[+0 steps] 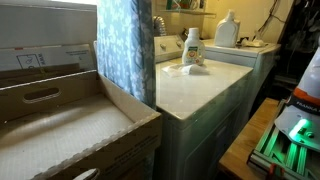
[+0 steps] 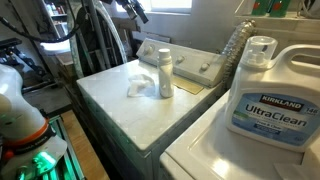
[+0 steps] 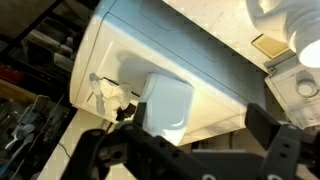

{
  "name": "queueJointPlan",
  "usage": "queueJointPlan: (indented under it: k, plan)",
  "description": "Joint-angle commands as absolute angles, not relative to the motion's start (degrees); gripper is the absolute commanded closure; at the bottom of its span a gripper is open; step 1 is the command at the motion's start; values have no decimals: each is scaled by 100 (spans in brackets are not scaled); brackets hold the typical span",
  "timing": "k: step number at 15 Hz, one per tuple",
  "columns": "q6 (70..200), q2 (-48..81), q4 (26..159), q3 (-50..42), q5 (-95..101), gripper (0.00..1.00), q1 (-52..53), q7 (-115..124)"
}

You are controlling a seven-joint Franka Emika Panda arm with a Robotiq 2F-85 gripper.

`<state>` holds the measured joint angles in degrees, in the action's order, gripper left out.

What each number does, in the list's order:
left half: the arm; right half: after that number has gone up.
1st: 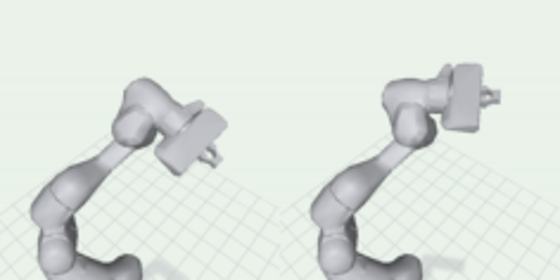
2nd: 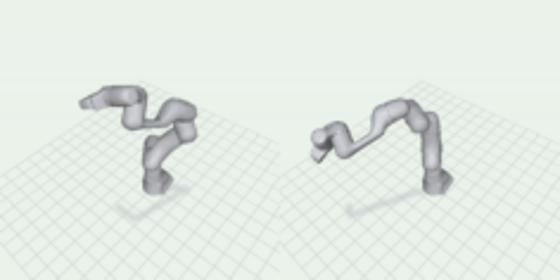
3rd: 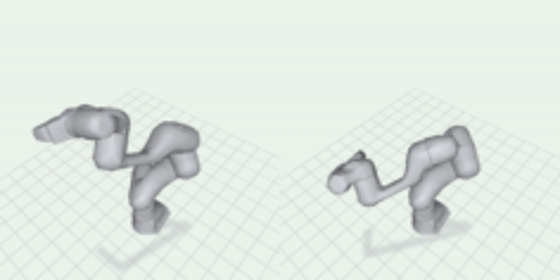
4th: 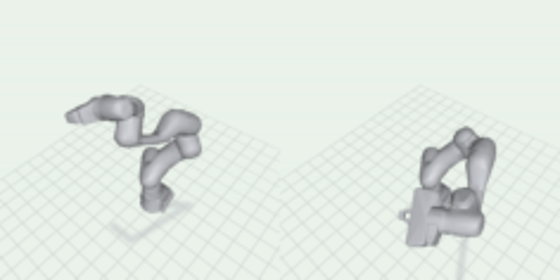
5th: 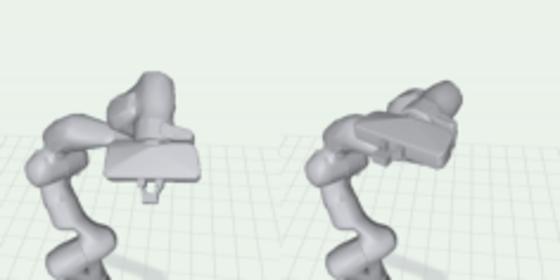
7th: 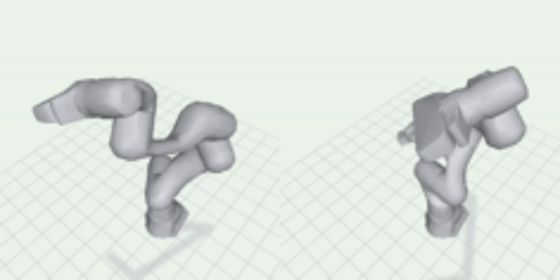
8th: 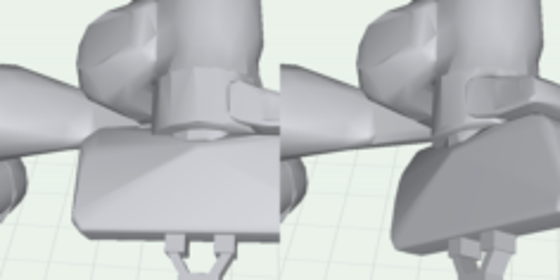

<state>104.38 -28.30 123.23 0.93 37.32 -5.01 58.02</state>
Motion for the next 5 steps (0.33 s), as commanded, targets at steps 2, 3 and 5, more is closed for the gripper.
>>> queueJointPlan:
  k: [2, 3, 5]
  plan:
    - [10403, -3072, 12543, 94, 3752, 0, -782, 5844]
    - [10437, -2889, 12364, 149, 3701, 0, -740, 5781]
    - [10433, -2901, 12363, 138, 3709, 0, -805, 5786]
